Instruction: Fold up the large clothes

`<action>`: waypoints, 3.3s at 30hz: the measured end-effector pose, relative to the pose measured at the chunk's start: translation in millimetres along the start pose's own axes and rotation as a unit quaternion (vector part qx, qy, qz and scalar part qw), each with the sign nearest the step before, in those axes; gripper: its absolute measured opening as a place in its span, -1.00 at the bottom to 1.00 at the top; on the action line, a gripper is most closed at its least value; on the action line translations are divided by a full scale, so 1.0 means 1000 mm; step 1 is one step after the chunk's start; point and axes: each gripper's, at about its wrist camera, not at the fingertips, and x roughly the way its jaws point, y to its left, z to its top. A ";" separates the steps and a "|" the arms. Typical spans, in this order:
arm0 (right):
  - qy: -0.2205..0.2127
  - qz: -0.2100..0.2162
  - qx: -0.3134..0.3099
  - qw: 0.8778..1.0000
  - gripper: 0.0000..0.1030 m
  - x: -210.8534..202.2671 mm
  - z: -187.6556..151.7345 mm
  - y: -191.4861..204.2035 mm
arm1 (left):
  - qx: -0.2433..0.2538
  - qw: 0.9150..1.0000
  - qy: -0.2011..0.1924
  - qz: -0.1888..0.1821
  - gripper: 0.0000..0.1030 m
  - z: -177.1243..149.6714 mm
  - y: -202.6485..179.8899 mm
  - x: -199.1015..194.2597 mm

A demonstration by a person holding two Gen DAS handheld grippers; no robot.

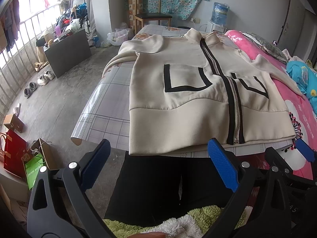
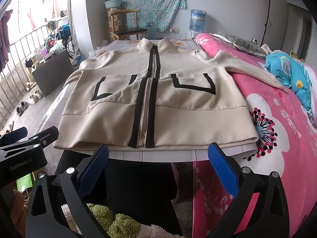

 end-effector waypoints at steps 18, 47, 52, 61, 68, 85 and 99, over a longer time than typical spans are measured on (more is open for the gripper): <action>-0.002 0.000 0.000 1.000 0.90 0.001 -0.002 0.000 | 0.000 1.000 -0.001 0.000 0.84 0.001 -0.001 -0.001; 0.008 0.005 0.010 1.000 0.90 0.018 0.009 -0.010 | 0.001 1.000 0.003 0.004 0.84 0.014 -0.007 0.007; 0.005 0.002 0.007 1.000 0.90 0.024 0.021 -0.010 | -0.004 1.000 0.007 0.007 0.84 0.021 -0.003 0.019; -0.020 -0.006 -0.004 1.000 0.90 0.029 0.039 -0.010 | -0.010 1.000 0.017 0.010 0.84 0.025 0.005 0.035; -0.031 -0.003 -0.014 0.999 0.90 0.030 0.050 -0.009 | -0.018 1.000 0.015 0.015 0.84 0.031 0.013 0.040; -0.060 0.066 -0.090 0.992 0.90 0.046 0.103 0.043 | -0.041 0.998 -0.041 0.016 0.84 0.056 0.069 0.054; 0.015 0.188 -0.153 0.970 0.90 0.132 0.161 0.166 | -0.245 0.960 -0.065 -0.120 0.85 0.098 0.284 0.117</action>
